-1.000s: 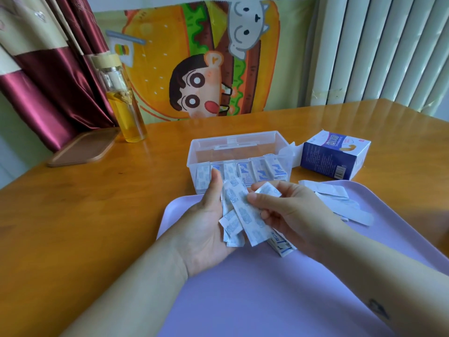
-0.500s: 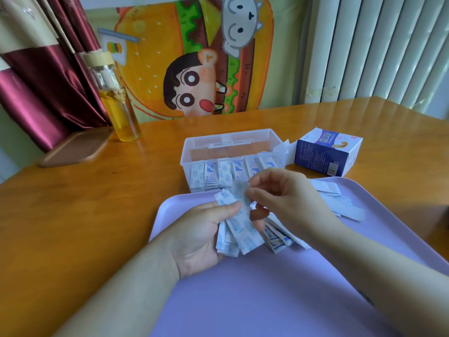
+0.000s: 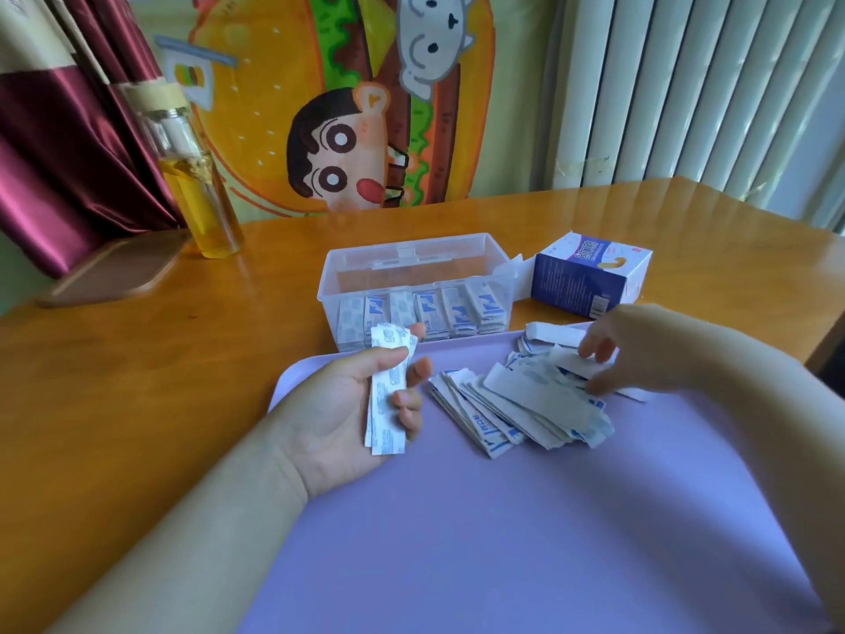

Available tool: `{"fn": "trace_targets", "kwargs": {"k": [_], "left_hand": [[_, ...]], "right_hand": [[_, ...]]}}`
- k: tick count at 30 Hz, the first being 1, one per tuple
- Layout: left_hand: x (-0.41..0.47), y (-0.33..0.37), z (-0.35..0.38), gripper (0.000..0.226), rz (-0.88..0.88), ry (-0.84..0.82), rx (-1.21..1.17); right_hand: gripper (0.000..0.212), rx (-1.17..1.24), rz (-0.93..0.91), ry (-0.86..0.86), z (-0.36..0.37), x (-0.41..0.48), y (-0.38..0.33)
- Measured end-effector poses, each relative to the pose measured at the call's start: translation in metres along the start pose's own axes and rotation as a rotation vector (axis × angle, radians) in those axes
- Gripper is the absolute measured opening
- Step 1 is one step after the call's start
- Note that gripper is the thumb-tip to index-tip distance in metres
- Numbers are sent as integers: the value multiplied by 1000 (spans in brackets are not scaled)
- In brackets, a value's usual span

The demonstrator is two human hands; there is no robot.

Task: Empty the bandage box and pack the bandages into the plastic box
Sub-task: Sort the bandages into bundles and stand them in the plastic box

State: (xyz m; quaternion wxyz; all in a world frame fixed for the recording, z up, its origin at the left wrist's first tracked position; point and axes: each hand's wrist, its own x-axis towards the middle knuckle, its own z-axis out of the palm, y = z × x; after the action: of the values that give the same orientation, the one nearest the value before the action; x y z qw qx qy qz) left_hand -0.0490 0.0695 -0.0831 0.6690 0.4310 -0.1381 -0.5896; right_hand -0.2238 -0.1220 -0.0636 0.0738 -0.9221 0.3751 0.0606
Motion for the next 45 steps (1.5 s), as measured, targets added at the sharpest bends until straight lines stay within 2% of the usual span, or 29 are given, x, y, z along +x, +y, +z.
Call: {"fn": "trace_targets", "kwargs": {"k": [5, 9, 15, 18, 22, 24, 27, 30, 32, 35, 38, 40, 43, 45], "left_hand": [[7, 3, -9, 31, 54, 59, 52], [9, 4, -14, 29, 50, 60, 34], [6, 1, -8, 32, 26, 68, -12], [3, 1, -3, 33, 11, 79, -100], [1, 0, -2, 29, -2, 84, -106], [0, 0, -2, 27, -11, 77, -96], [-1, 0, -1, 31, -29, 51, -53], [-5, 0, 3, 25, -41, 22, -19], [-6, -1, 5, 23, -19, 17, -5], [-9, -2, 6, 30, 49, 24, 54], [-12, -3, 11, 15, 81, 71, 166], [-13, -3, 13, 15, 90, 108, 202], [-8, -1, 8, 11, 66, 122, 65], [-5, 2, 2, 12, 60, 122, -64]], "right_hand": [[26, 64, -16, 79, 3, 5, 3], [24, 172, -14, 79, 5, 5, 5], [27, 244, 5, -18, 6, 3, 0], [20, 269, -1, 58, 7, 4, 0], [8, 375, 18, 210, 6, 4, -2], [12, 465, 3, 300, 0, 1, -5], [7, 704, -222, 421, -13, -12, -24], [21, 639, -531, 514, -11, -25, -57], [17, 553, -671, 583, 1, -24, -74], [15, 555, -805, 625, 19, -20, -89], [20, 510, -883, 633, 30, -19, -97], [19, 446, -923, 595, 32, -20, -98], [19, 514, -844, 537, 22, -22, -89], [17, 676, -624, 513, 3, -22, -72]]}}
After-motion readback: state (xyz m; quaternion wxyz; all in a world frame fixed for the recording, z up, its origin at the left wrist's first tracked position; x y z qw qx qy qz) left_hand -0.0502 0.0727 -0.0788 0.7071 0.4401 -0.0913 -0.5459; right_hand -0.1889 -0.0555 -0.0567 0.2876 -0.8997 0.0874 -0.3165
